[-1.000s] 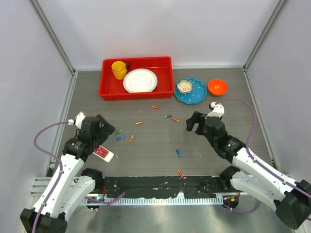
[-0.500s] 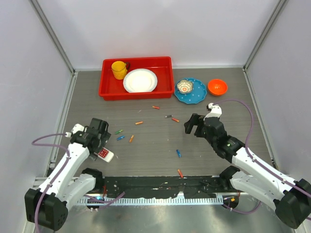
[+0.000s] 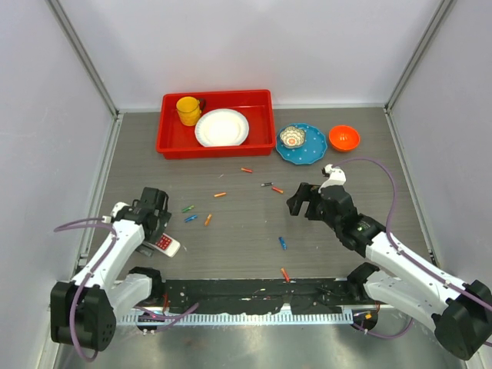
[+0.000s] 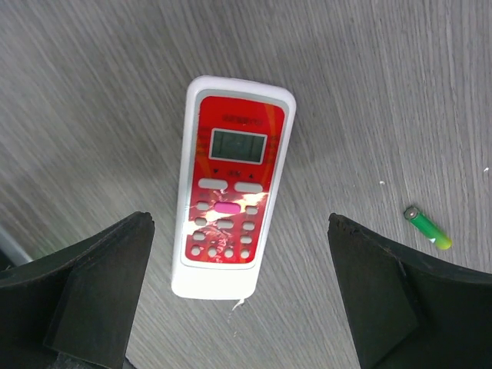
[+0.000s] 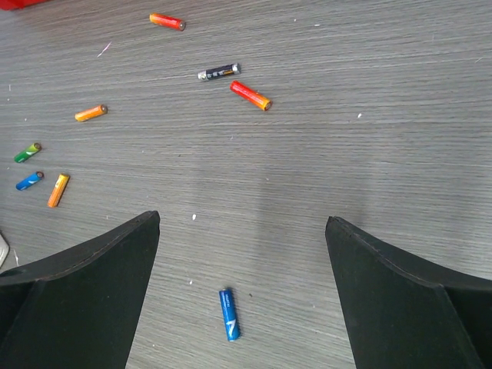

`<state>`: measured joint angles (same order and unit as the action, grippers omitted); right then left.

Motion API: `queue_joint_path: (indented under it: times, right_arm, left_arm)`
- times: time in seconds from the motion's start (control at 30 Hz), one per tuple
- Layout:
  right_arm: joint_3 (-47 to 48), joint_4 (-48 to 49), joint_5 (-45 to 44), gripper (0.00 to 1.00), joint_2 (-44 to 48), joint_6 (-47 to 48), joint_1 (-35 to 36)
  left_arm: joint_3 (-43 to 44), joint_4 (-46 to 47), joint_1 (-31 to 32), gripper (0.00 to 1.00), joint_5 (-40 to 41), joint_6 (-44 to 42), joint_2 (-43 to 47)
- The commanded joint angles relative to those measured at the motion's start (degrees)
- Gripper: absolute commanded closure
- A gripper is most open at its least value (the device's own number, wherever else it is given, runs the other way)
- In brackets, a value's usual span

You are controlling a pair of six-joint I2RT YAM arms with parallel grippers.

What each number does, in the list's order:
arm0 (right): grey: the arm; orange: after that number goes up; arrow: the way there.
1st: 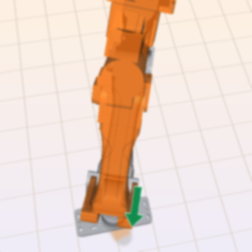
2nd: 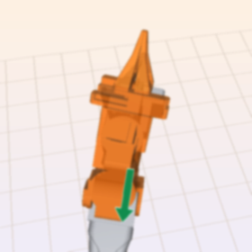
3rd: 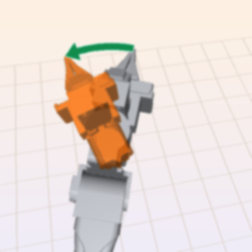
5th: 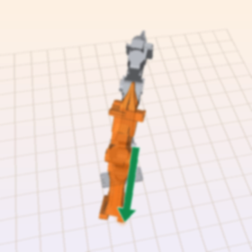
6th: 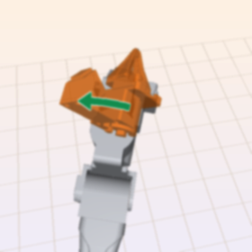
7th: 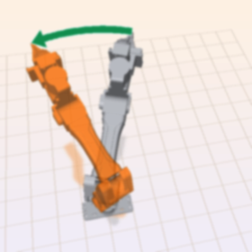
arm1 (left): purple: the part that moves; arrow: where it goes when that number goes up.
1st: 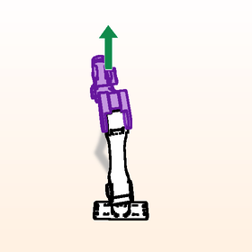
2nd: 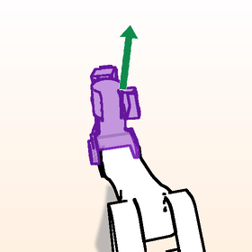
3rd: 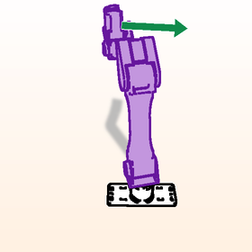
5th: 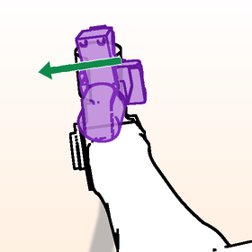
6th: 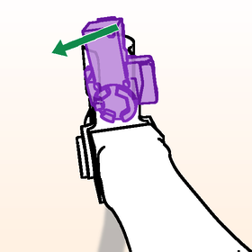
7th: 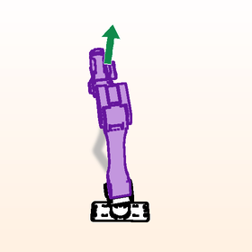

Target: Load the batteries into the remote control

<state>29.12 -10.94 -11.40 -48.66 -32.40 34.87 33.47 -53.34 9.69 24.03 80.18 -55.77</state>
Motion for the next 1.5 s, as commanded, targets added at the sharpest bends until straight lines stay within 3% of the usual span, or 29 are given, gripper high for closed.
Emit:
queue_joint_path:
  times: [0.0, 0.2, 0.57, 0.83, 0.93, 1.07, 1.17, 1.27, 1.47]
  right_arm:
    - [1.28, 1.8, 1.73, 0.06, -0.2, -0.82, 0.02]
    - [2.43, 1.18, 1.03, 0.06, -0.38, -0.47, -0.07]
    - [3.4, 1.18, 1.2, 0.06, -2.14, 0.23, 0.11]
    - [3.4, 1.1, 1.11, 0.05, -2.66, 0.23, 0.02]
    - [3.48, 0.92, 1.03, 0.06, -2.4, 0.23, 0.02]
    - [3.75, 0.48, 1.03, 0.05, -2.14, 0.15, 0.02]
    - [4.1, -0.05, 1.03, 0.05, -1.79, 0.06, 0.02]
    - [4.71, -0.75, 1.12, 0.05, -1.35, 0.06, 0.11]
    - [7.87, -0.93, 0.68, 0.06, -1.08, 1.11, 0.11]
  left_arm:
    - [0.54, 5.26, -1.08, 0.0, -0.39, -1.26, -2.85]
    - [0.98, 7.55, -1.96, 0.12, -0.22, -1.61, -8.03]
    - [-1.57, 11.5, -5.2, 0.15, -1.7, -2.57, -10.76]
    - [-3.59, 14.23, -5.83, 0.27, -3.02, -3.54, -12.7]
    - [-4.29, 15.19, -5.91, 0.34, -3.73, -3.98, -13.14]
    - [-5.43, 17.39, -6.18, 0.51, -5.83, -5.21, -13.58]
    - [-6.23, 18.62, -6.44, 0.71, -8.03, -5.82, -12.7]
    - [-4.74, 17.66, -6.44, 0.97, -10.66, -7.31, -9.2]
    - [7.2, 15.38, -6.0, 1.0, -16.2, -15.4, 2.5]
